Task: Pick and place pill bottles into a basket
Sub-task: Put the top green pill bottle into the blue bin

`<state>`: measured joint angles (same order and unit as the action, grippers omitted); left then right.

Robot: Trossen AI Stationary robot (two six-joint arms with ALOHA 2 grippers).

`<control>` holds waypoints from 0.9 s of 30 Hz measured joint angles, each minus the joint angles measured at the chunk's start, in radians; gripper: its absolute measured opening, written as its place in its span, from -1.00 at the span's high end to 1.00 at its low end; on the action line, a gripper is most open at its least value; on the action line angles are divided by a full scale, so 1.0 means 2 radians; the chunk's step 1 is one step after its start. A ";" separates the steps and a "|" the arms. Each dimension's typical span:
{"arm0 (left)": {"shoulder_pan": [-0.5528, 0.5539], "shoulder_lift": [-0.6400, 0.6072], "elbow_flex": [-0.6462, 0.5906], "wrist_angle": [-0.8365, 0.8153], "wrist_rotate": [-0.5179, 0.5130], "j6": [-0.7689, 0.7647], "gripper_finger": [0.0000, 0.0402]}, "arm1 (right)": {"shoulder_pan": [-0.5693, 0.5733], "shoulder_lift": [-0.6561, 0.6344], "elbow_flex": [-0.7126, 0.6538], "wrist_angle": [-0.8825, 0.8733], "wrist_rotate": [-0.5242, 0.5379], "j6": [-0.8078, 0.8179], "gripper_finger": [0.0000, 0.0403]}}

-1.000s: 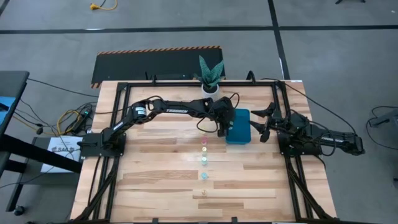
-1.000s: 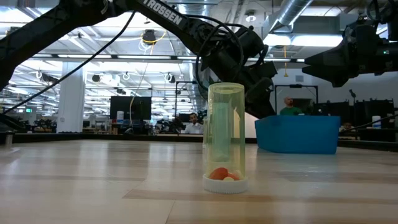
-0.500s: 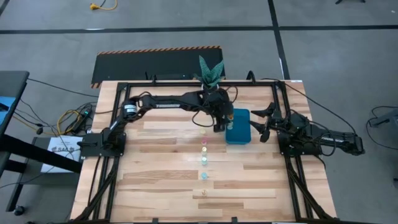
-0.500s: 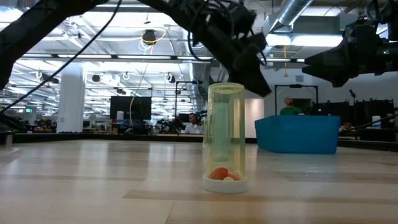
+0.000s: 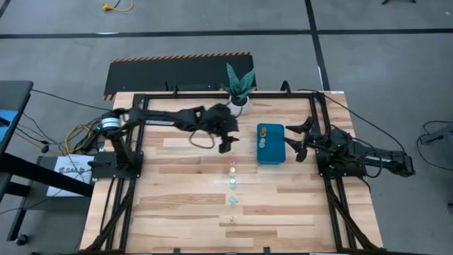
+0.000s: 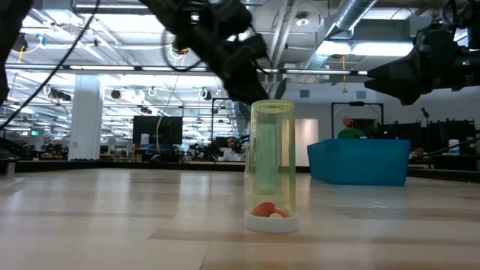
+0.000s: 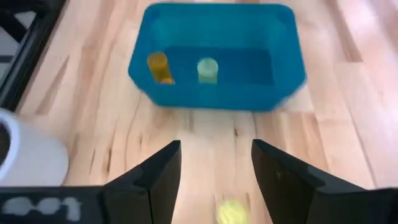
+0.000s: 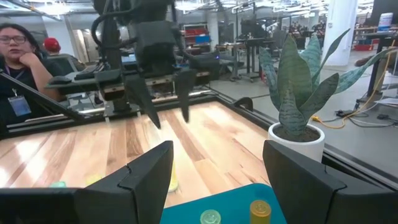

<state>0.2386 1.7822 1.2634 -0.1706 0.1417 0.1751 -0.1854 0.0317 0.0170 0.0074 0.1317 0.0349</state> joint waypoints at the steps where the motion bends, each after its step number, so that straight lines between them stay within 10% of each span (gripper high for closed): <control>1: 0.000 -0.015 -0.021 0.021 -0.002 -0.004 0.08 | 0.000 0.000 0.000 0.000 -0.001 0.000 -0.21; 12: 0.000 -0.057 -0.151 0.125 0.002 -0.025 0.08 | 0.000 0.000 0.000 0.000 -0.001 0.000 -0.21; 27: 0.000 -0.034 -0.157 0.124 0.025 -0.034 0.08 | 0.000 0.000 0.000 0.000 0.000 0.000 -0.21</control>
<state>0.2377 1.7150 0.9497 0.0777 0.1921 0.1078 -0.1854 0.0319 0.0170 0.0074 0.1310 0.0349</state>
